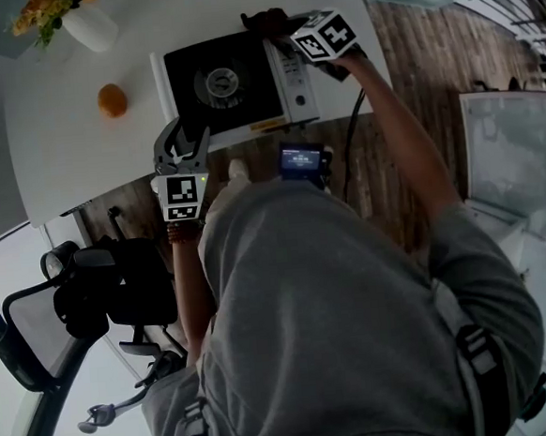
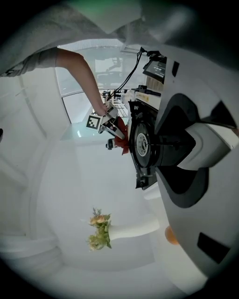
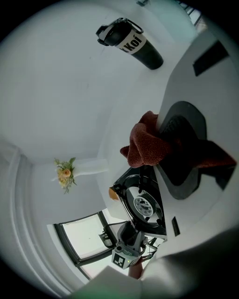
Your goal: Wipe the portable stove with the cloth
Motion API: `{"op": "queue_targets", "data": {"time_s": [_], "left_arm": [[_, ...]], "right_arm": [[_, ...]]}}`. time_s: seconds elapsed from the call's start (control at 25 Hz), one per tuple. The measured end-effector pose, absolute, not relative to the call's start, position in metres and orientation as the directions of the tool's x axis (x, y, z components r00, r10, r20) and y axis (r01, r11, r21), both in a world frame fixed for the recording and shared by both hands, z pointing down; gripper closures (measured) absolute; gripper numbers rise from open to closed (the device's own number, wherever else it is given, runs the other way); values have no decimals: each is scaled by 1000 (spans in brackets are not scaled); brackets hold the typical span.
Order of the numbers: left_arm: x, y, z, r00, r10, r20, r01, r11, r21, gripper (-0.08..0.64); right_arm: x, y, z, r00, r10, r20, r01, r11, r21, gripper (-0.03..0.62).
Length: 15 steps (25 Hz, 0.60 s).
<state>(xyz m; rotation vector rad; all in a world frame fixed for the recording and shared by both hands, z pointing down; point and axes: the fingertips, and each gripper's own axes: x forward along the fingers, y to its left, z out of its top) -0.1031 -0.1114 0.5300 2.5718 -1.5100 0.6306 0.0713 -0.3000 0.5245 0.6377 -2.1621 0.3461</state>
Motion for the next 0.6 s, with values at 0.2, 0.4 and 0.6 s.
{"op": "queue_targets", "data": {"time_s": [0.2,0.4,0.6], "left_arm": [[-107,-113,532,434,-817,379,-864,-496,-80,334],[-105,-114,530,441,-814,378,-864,-499,-64,330],[-106,-114,531,440,-816,374,-867,-495,-62,330]], "right_arm": [[70,-282,525,-537,-297,790,-537,842,-48,492],[70,-260,526,-561,-264,784,-509,857,-76,492],[70,-240,528,-574,-249,780,-487,870,-80,492]]}}
